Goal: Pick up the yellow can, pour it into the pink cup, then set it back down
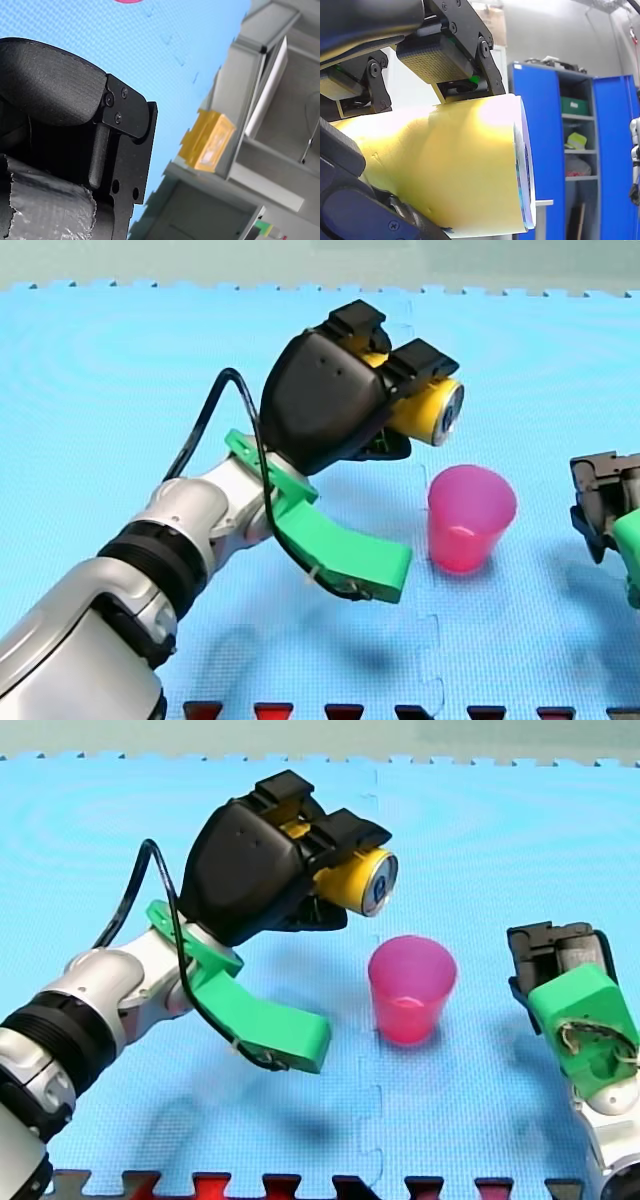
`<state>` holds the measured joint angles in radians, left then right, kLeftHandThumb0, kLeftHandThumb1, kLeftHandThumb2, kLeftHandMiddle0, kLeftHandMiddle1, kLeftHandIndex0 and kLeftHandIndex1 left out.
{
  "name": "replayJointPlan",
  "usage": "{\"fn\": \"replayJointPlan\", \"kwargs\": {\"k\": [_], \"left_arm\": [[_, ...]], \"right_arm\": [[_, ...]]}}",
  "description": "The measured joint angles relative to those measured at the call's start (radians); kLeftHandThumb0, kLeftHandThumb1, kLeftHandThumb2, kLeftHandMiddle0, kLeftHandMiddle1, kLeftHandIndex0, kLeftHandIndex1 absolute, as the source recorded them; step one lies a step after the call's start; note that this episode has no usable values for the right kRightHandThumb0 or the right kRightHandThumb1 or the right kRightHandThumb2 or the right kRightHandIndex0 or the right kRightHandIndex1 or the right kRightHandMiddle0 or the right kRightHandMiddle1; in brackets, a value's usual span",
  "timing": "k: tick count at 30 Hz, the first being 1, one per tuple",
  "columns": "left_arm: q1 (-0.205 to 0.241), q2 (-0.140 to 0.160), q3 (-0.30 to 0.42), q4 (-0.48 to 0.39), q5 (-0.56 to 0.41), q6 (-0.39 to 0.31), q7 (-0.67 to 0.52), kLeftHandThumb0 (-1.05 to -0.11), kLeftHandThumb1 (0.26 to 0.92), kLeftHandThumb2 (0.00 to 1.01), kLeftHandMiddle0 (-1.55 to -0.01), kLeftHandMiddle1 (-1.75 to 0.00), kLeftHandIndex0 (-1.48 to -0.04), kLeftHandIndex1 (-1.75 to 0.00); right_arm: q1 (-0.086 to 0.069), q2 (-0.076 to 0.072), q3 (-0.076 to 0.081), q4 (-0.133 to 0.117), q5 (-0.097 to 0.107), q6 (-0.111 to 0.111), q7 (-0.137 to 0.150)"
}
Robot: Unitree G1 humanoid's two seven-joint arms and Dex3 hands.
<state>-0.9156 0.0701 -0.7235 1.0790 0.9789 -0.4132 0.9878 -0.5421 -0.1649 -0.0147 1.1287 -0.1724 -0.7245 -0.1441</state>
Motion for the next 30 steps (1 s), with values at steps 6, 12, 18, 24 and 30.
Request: {"fn": "replayJointPlan", "kwargs": {"k": [6, 12, 18, 24, 30], "left_arm": [[0.001, -0.013, -0.011, -0.002, 0.004, 0.007, 0.008, -0.295, 0.848, 0.00, -0.79, -1.55, -0.80, -1.05], [-0.001, -0.020, -0.020, 0.006, 0.011, 0.011, 0.009, -0.301, 0.848, 0.00, -0.75, -1.65, -0.74, -1.20], [-0.022, -0.016, -0.049, 0.010, 0.051, 0.036, 0.018, -0.308, 0.847, 0.00, -0.73, -1.66, -0.71, -1.21], [-0.031, -0.014, -0.068, 0.010, 0.070, 0.061, 0.024, -0.315, 0.845, 0.00, -0.71, -1.65, -0.69, -1.24], [-0.035, -0.011, -0.090, 0.010, 0.090, 0.084, 0.036, -0.327, 0.845, 0.00, -0.71, -1.64, -0.67, -1.25]], "right_arm": [[0.019, 0.021, 0.015, -0.062, -0.042, 0.010, -0.050], [0.034, 0.025, 0.059, -0.178, -0.185, 0.094, -0.219], [0.050, 0.036, 0.033, -0.194, -0.047, 0.076, -0.072], [0.045, 0.025, -0.001, -0.151, 0.043, 0.037, 0.040], [0.044, 0.026, 0.000, -0.138, 0.035, 0.006, 0.042]]}}
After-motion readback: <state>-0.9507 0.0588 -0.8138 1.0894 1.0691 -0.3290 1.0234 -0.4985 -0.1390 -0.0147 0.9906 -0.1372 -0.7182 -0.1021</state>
